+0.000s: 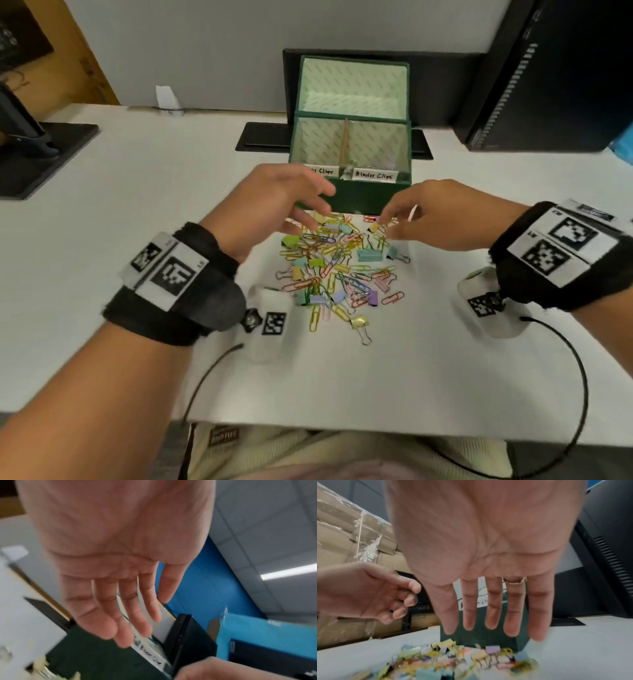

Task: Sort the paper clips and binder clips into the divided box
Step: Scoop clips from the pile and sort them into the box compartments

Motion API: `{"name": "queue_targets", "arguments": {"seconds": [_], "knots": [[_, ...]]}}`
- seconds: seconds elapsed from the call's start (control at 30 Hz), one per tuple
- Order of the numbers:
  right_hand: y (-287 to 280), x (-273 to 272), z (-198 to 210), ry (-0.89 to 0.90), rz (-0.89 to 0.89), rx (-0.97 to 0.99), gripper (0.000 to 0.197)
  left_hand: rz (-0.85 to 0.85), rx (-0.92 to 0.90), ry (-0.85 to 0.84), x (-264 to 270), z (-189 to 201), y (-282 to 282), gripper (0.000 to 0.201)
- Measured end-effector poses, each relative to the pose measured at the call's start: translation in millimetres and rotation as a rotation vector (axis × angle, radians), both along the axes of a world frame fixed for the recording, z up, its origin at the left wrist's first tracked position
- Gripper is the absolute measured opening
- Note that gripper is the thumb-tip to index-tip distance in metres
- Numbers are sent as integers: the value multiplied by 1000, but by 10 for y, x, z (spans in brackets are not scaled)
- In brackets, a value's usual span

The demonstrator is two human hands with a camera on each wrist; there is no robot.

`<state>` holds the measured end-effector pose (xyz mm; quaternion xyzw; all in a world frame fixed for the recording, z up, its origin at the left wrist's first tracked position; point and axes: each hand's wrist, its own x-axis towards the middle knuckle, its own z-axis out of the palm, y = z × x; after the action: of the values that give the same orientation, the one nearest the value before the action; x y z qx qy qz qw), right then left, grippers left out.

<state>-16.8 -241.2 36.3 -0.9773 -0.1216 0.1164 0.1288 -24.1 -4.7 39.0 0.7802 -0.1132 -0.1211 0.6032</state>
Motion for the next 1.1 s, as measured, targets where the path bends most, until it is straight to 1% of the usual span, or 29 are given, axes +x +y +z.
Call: {"name": "queue_targets", "arguments": {"seconds": [0.07,0.13,0.17,0.23,0.3,0.37,0.47,0.57,0.67,0.77,0.8,0.87,0.97,1.03,1.1], "knots": [[-47,39,-94,17,-7,-52,30,39,189,-7,35,20,71,19],[-57,54,-174,64,-12,-89,43,30,399,-1,78,8,114,20],[-47,58,-203,77,-9,-102,50,-5,539,0,109,-13,129,24],[0,69,-229,85,5,-131,60,-115,853,-2,174,-56,146,40],[79,91,-234,94,26,-185,63,-170,1055,11,236,-114,145,53],[172,113,-247,84,48,-232,57,-157,1161,19,286,-172,124,56],[292,114,-294,64,80,-280,48,-90,1226,23,315,-247,53,55],[351,101,-340,77,129,-271,49,-43,1236,-35,307,-323,-35,51],[323,85,-300,106,148,-195,54,-90,1195,-58,303,-348,-79,48],[267,69,-255,94,76,-137,59,-164,1113,-46,311,-317,-103,44],[263,66,-253,83,60,-148,58,-165,1099,-53,318,-312,-116,44],[276,89,-279,71,56,-202,51,-142,1107,-83,328,-321,-154,46],[324,130,-303,71,75,-275,39,-143,1173,-118,335,-360,-223,46],[329,149,-314,67,89,-288,41,-175,1190,-117,328,-373,-257,46],[309,147,-302,96,98,-246,47,-225,1177,-126,322,-357,-269,50]]}}
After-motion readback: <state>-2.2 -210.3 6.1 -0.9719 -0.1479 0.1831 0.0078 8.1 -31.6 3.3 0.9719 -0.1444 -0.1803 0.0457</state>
